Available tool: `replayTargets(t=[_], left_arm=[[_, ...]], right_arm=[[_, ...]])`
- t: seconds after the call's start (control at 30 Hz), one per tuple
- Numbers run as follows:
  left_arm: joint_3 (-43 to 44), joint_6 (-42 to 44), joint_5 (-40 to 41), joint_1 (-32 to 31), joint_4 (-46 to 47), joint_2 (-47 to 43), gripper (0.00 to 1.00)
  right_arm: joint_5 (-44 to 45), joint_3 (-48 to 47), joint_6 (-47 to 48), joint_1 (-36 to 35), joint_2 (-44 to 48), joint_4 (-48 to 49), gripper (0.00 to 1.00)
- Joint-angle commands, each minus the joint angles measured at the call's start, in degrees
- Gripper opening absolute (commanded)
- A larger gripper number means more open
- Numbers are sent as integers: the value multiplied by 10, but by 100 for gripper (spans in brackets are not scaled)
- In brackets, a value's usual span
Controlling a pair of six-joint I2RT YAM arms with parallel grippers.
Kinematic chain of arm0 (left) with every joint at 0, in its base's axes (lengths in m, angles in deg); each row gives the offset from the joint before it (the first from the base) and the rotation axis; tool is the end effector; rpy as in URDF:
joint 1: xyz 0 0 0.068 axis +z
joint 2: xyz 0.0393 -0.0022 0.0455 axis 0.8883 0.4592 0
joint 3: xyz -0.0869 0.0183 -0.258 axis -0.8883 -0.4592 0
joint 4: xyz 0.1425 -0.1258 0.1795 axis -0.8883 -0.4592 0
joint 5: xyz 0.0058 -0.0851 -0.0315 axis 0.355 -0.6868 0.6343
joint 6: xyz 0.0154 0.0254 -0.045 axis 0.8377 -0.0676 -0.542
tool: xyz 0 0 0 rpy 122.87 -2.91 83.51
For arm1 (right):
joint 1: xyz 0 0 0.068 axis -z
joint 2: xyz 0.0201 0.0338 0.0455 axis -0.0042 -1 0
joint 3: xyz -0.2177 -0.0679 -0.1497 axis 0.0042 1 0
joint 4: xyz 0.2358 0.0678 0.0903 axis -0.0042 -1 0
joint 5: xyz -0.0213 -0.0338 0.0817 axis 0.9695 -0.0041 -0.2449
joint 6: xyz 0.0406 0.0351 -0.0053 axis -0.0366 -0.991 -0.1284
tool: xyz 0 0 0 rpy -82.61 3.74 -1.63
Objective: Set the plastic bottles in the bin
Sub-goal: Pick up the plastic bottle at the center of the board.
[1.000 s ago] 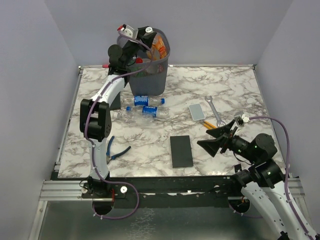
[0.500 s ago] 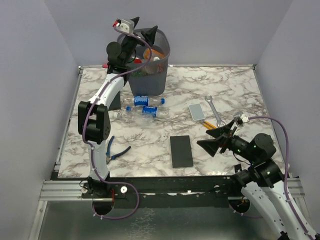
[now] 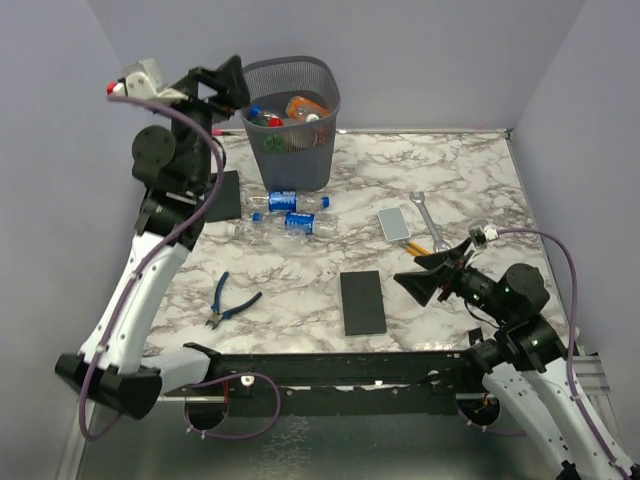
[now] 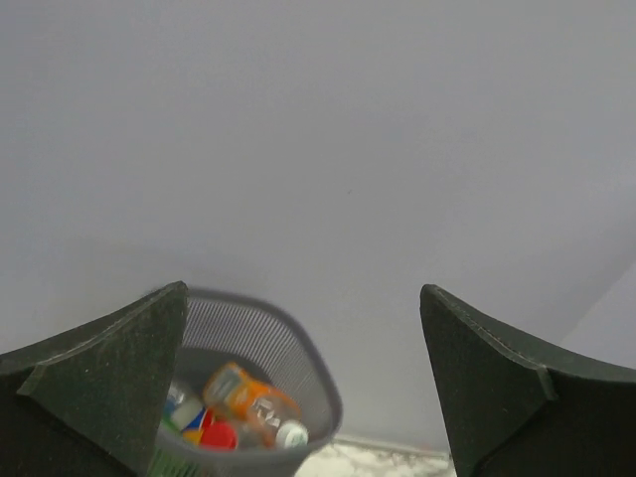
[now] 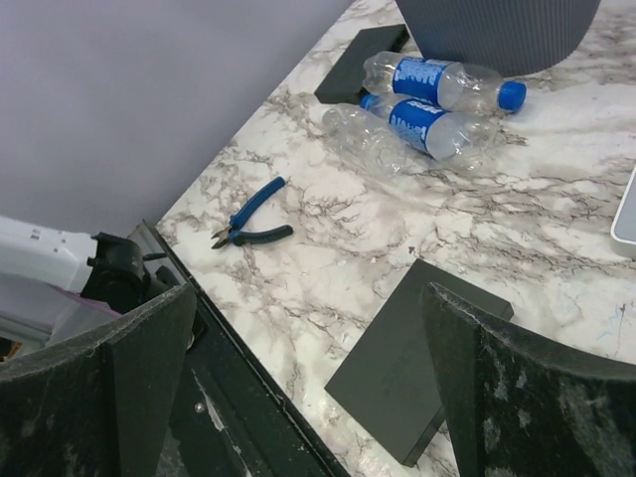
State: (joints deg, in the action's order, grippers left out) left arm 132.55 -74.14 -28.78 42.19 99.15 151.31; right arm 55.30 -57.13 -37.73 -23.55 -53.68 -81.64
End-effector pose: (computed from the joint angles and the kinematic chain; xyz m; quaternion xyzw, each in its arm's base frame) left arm 0.2516 -0.0830 0.5334 -0.1308 0.4952 -0.2397 0.8248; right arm 0.0909 0.0567 0.3000 -0.1382 0.7066 0.4400 0.5367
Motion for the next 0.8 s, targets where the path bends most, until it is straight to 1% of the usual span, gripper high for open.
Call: replayTargets(t=[0.0,0.07,0.13,0.23,0.37,0.53,0.63,0.77], left_arm=[[-173,-86,31,2,-253,-98,99],[-279,-166,14,1,-245,-149,99],[-361,-220,-5,1,-243,-184,99],[-431,-260,-1,0,-277,-209,99],[-484,-280,16,-8,-288,-235,99],[-518,-289,63,-11,-287,-247,99],[-545,-299,71,-11,-263,-253,99],[-578,-319,51,-11,-239,-254,99]], right_arm=[[35,14,-33,-4,-37,25,98],[17,23,-41,-4,-78,51,98],[-3,20,-46,-4,-139,75,96],[-8,-7,-36,-6,-242,94,92],[56,-67,3,-42,-358,109,91],[146,-192,58,-107,-559,91,93],[174,-251,87,-111,-668,115,94],[196,-359,125,-111,-789,102,94]])
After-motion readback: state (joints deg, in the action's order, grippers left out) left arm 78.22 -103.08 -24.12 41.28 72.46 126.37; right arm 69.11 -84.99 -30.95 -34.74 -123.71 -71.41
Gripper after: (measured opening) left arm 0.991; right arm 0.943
